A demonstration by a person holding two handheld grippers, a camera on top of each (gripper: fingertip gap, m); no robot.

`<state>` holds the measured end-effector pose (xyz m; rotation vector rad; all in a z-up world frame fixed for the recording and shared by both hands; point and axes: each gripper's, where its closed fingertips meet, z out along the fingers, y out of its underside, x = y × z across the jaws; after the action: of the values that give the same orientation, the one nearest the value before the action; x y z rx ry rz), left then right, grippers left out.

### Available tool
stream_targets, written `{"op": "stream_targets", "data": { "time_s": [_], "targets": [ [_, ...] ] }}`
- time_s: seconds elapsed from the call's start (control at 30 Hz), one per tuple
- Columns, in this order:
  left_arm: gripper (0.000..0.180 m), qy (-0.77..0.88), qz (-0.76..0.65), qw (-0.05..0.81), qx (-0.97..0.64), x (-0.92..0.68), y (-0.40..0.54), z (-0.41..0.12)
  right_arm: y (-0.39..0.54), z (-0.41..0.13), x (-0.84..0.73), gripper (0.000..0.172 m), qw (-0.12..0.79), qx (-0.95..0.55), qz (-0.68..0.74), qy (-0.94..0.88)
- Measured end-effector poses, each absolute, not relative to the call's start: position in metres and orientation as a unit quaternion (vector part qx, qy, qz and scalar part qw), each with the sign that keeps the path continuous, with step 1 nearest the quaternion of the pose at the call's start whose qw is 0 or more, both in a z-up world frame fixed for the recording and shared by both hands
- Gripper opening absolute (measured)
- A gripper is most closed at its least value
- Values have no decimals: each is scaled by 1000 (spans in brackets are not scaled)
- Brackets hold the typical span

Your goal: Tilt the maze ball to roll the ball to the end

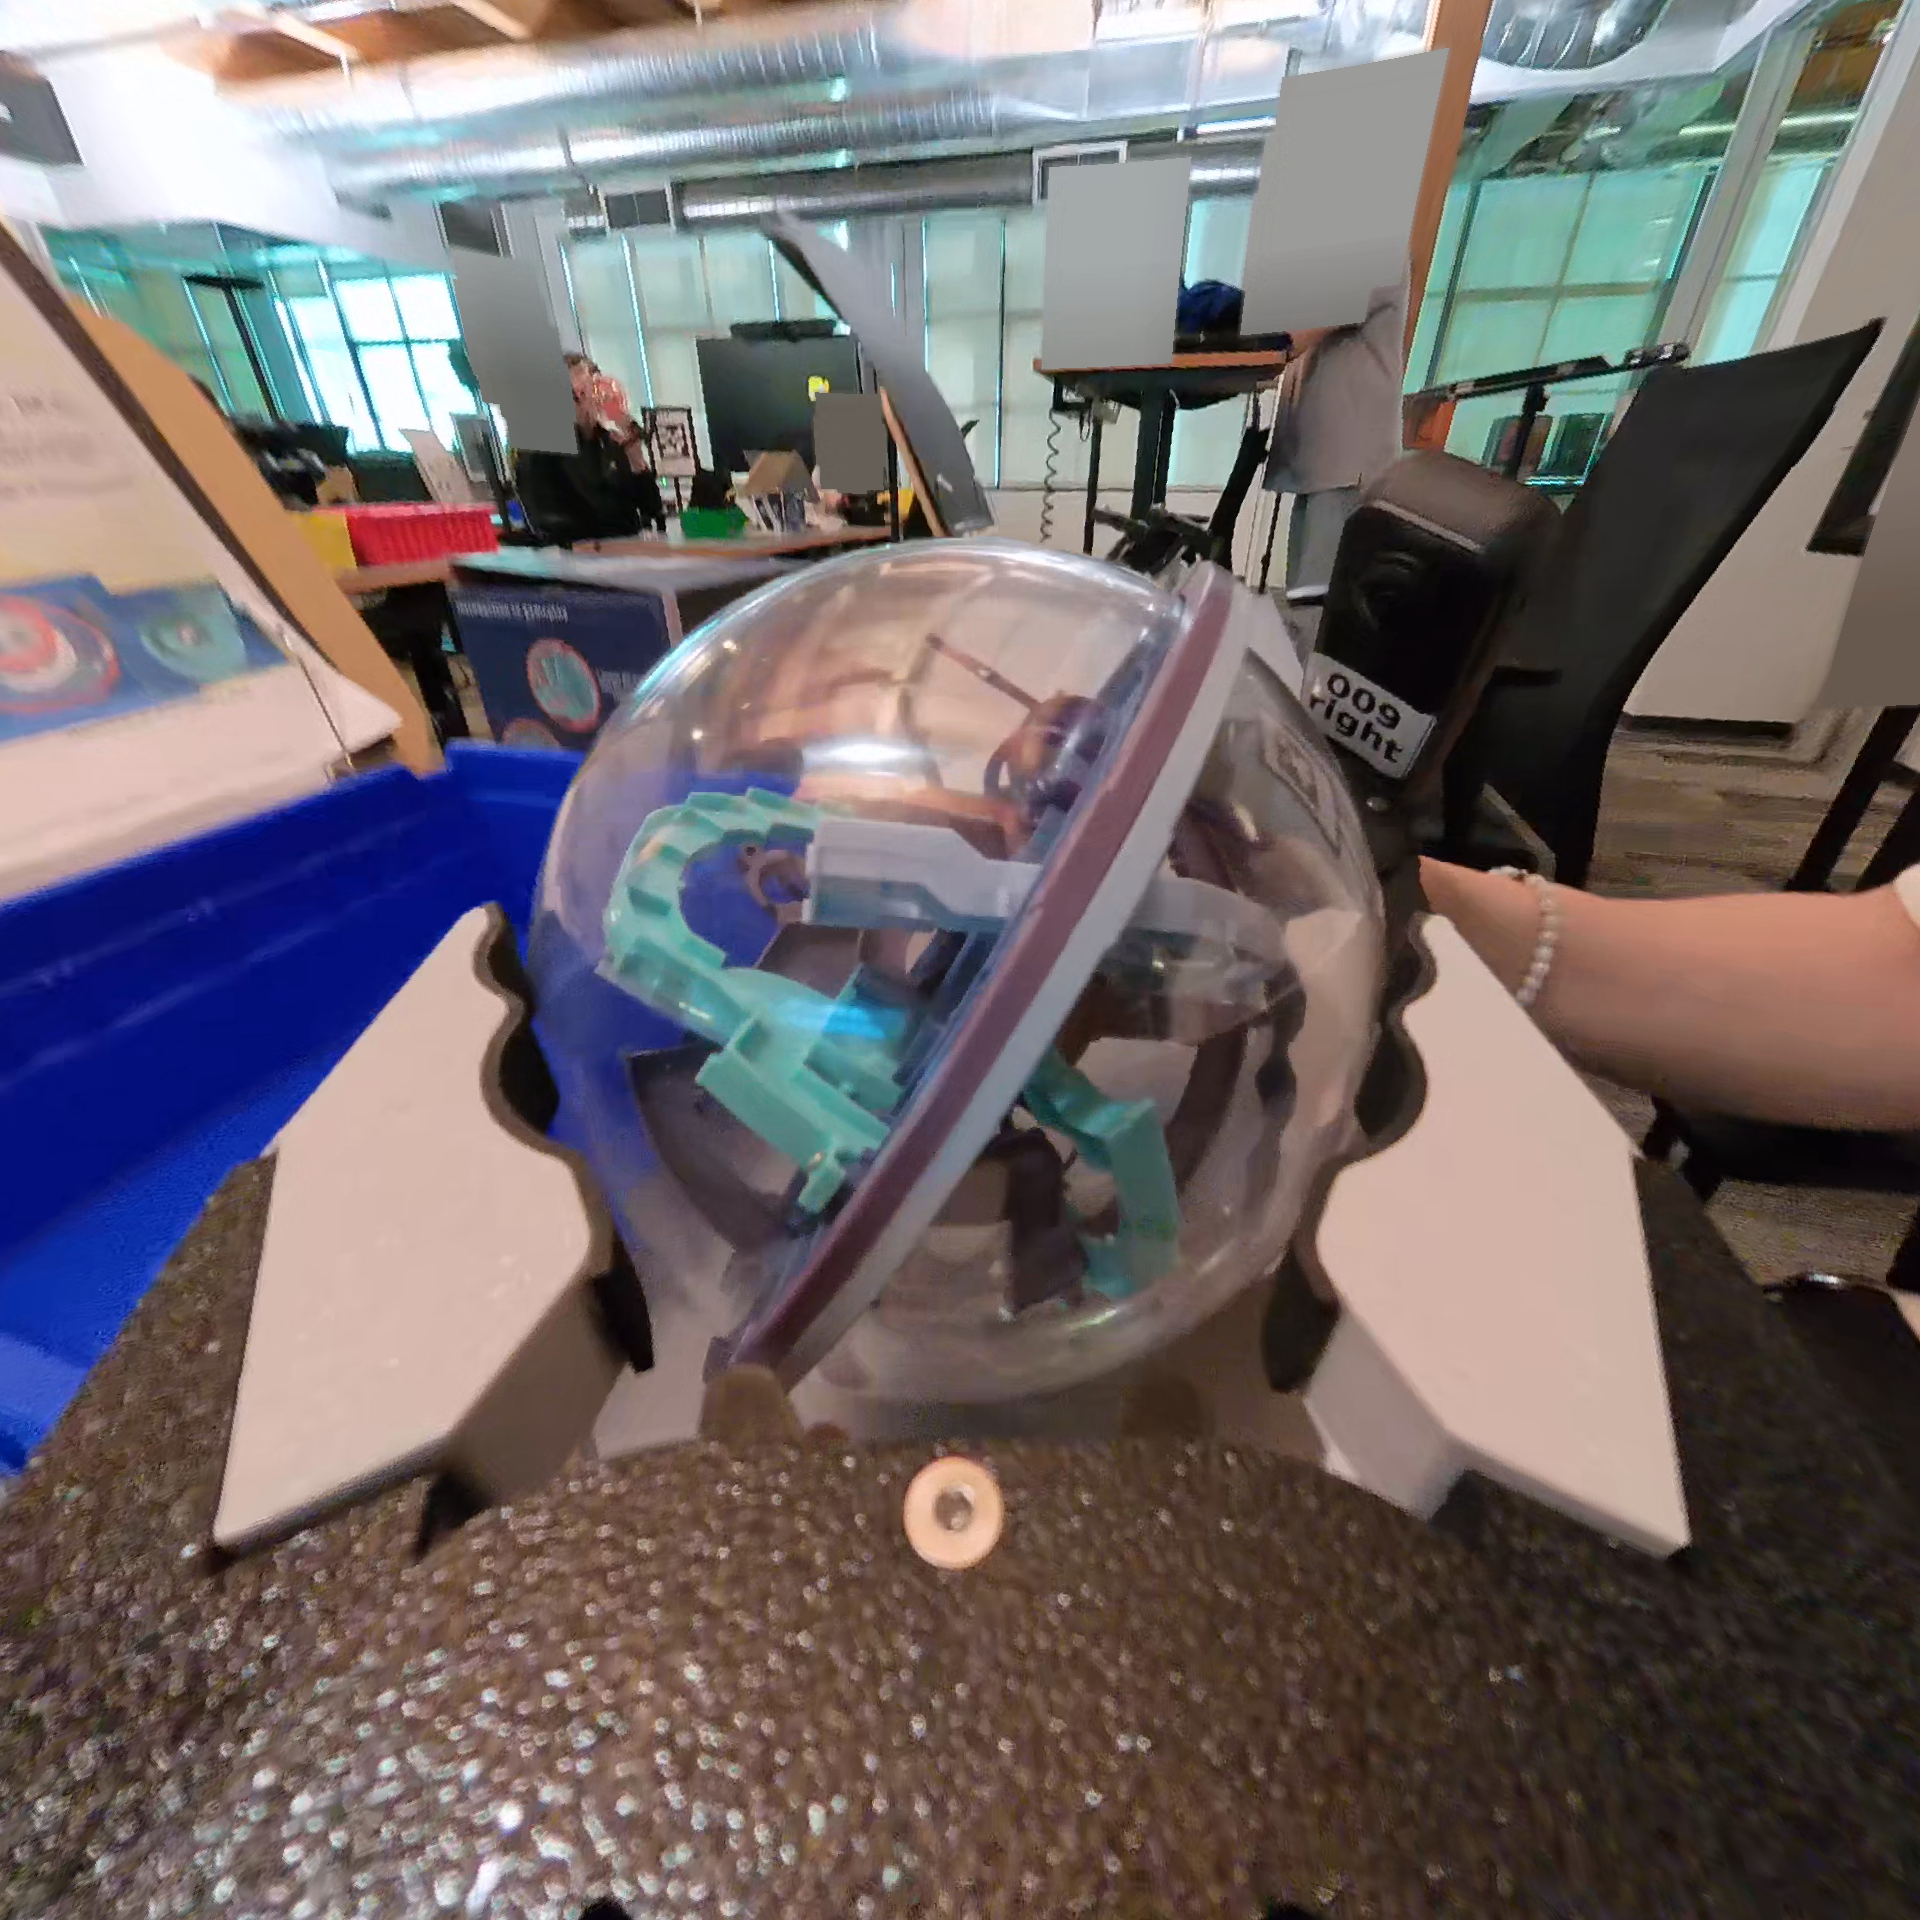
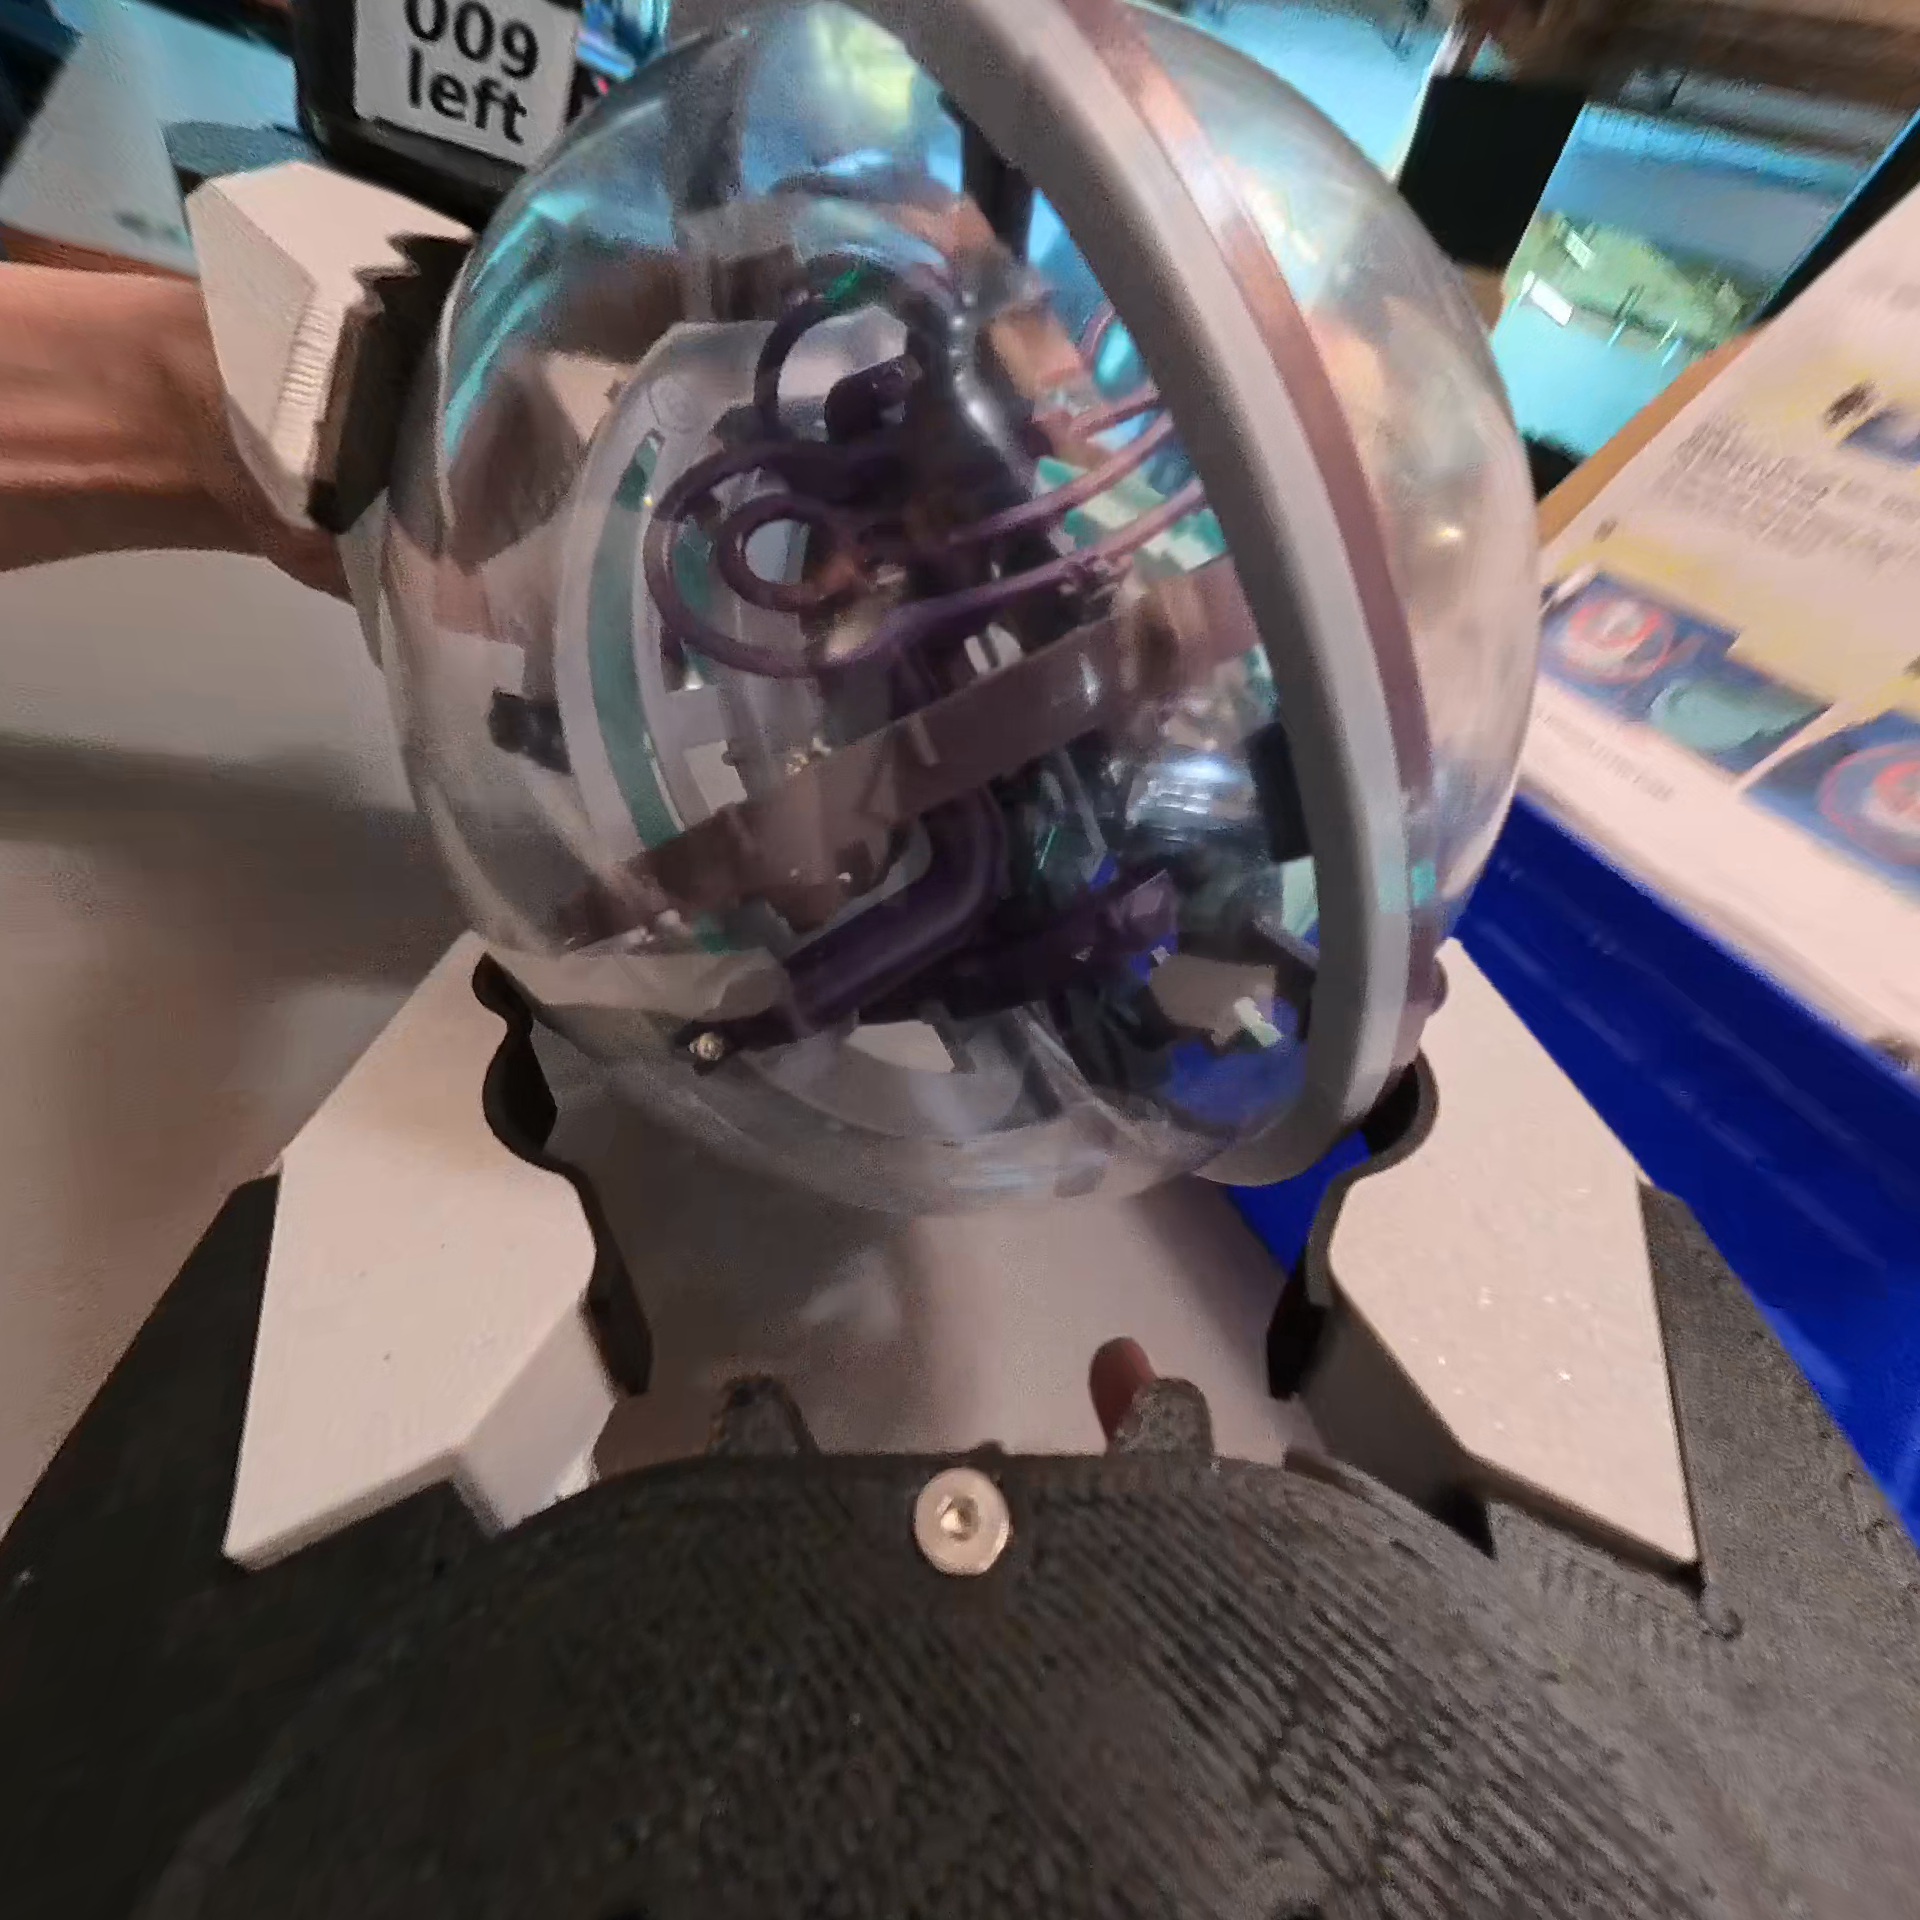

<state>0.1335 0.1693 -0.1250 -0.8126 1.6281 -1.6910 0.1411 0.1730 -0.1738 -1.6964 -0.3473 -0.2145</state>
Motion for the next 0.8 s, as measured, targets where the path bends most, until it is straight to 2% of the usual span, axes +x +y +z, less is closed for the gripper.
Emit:
{"op": "stream_targets", "data": {
  "time_s": [0.23,0.53,0.8],
  "targets": [
    [153,584,-665,380,-270,117,159,2,168,-44,124,157,723,-659,-89,-187],
    [153,586,-615,458,-261,64,149,161,163,120,70,157,759,-590,-81,-265],
    [154,592,-554,529,-252,-10,130,255,151,209,-1,157,757,-572,-80,-305]
  ]
}}
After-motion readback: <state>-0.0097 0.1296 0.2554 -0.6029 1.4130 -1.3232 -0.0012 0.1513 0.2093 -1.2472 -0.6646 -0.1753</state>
